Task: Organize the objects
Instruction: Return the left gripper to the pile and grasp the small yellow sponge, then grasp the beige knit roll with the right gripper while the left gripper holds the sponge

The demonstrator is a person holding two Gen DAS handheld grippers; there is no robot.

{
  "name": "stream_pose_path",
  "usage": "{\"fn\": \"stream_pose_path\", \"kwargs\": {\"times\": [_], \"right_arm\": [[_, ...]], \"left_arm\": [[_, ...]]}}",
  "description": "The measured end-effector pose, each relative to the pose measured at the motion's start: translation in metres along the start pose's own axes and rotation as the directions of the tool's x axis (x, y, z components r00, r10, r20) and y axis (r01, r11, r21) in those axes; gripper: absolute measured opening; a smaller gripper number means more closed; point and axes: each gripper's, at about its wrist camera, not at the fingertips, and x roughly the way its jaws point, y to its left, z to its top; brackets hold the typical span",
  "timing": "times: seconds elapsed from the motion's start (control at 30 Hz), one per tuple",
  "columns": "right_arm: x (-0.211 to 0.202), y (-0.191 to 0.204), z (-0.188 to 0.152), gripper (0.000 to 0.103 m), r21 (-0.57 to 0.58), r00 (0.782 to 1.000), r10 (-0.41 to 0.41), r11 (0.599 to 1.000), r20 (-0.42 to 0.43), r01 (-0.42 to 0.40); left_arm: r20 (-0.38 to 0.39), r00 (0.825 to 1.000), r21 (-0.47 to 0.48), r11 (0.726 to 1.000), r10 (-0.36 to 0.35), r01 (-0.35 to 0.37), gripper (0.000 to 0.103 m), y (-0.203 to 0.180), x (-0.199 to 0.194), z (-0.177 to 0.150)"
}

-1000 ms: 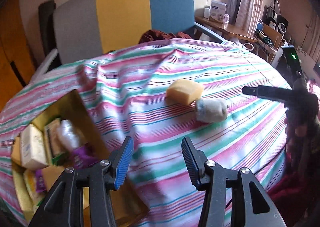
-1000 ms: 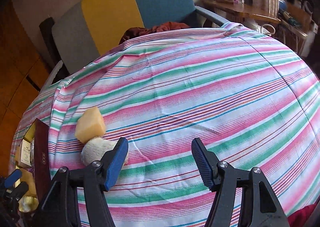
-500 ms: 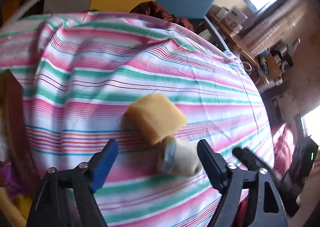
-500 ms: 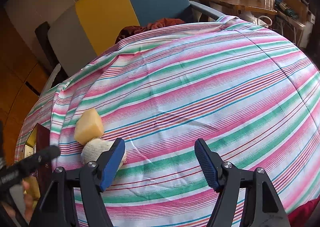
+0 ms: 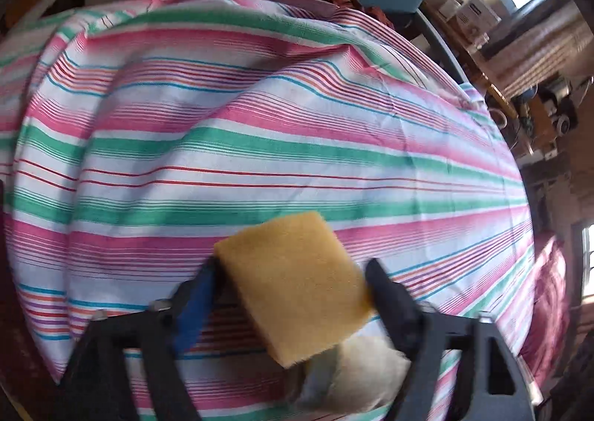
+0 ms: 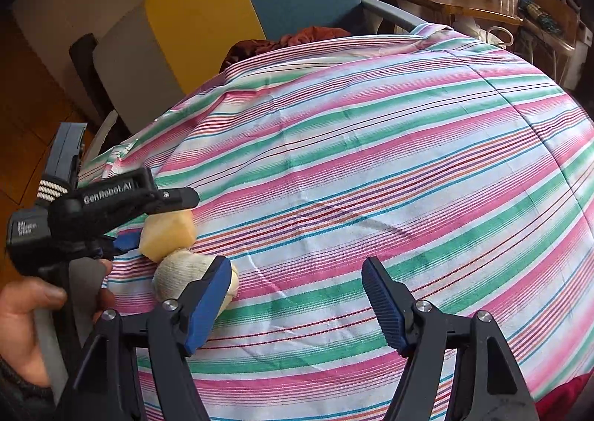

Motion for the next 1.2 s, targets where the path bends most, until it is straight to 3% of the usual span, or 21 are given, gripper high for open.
{"fn": "stream_pose_path", "kwargs": {"times": [0.1, 0.4, 0.7, 0.93, 1.0, 1.07, 1.2], "right_arm": [[0.001, 0.0, 0.001, 0.074, -0.002, 1.0, -0.005, 1.0, -0.005, 0.005], [0.009, 0.016, -0.005, 0.074, -0.073, 0.999, 0.02, 0.997, -0.035, -0.023], [0.017, 0.068, -0.022, 0.096, -0.252, 0.994, 0.09, 0.962, -0.066, -0.104], [0.051, 0.097, -0.019, 0.096, -0.3, 0.994, 0.019, 0.953, -0.11, -0.051], [0.064, 0.104, -0.017, 0.093, -0.319, 0.992, -0.018, 0.947, -0.128, -0.024], [0.069, 0.109, -0.018, 0.074, -0.336, 0.991, -0.054, 0.942, -0.122, 0.01], [0.062, 0.112, -0.024, 0.072, -0.368, 0.991, -0.075, 0.929, -0.115, 0.028]], "left_arm": [[0.007, 0.997, -0.04, 0.997, -0.073, 0.073, 0.062, 0.021, -0.012, -0.007], [0.115, 0.993, 0.027, 0.999, -0.041, 0.038, 0.061, 0.055, -0.074, -0.054], [0.241, 0.968, 0.168, 0.985, -0.065, 0.024, 0.061, 0.057, -0.131, -0.106], [0.295, 0.951, 0.187, 0.982, -0.09, 0.035, 0.061, 0.072, -0.162, -0.132], [0.301, 0.949, 0.175, 0.984, -0.094, 0.042, 0.061, 0.08, -0.168, -0.137], [0.316, 0.945, 0.161, 0.986, -0.085, 0.035, 0.061, 0.092, -0.175, -0.143], [0.344, 0.938, 0.123, 0.992, -0.047, 0.005, 0.061, 0.115, -0.185, -0.153]]}}
